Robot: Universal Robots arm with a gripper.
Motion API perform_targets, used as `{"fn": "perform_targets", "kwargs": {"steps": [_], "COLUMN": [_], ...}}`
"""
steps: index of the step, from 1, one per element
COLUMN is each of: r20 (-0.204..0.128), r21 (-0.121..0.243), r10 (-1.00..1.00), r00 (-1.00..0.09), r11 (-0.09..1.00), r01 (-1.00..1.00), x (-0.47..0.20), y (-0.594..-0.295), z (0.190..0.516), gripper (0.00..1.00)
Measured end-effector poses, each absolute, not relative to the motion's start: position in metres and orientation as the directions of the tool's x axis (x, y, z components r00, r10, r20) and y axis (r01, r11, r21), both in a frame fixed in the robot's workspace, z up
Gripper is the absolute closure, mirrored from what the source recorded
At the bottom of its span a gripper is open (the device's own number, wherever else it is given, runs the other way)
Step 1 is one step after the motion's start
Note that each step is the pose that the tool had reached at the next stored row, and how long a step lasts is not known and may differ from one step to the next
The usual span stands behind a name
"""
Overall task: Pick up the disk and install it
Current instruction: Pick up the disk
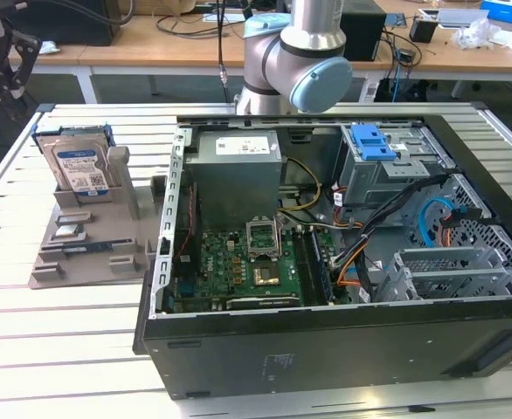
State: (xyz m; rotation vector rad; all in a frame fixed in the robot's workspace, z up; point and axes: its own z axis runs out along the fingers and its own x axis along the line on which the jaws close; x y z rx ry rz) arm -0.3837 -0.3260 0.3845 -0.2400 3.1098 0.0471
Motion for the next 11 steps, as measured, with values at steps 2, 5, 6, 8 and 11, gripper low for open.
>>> {"fn": "perform_targets", "kwargs": {"steps": [2, 5, 6, 8, 11], "r20": [-0.024, -0.024, -0.024, -0.024, -0.024], "r21": [0.028, 0.028, 0.028, 0.028, 0.028], "r10": [-0.165, -0.172, -0.177, -0.185, -0.195], "r00": [-0.986, -0.985, -0.984, -0.983, -0.981], "r11": [0.986, 0.985, 0.984, 0.982, 0.980], "r01": [-0.166, -0.173, -0.177, -0.185, -0.195], "x": [-0.3837, -0.3837, -0.3837, -0.3837, -0.3837], "y": [-0.3260, -0.3260, -0.3260, -0.3260, -0.3260], "z": [0.3845, 0.3845, 0.3846, 0.3845, 0.3845], "gripper": [0.89, 0.89, 0.89, 0.89, 0.89]}}
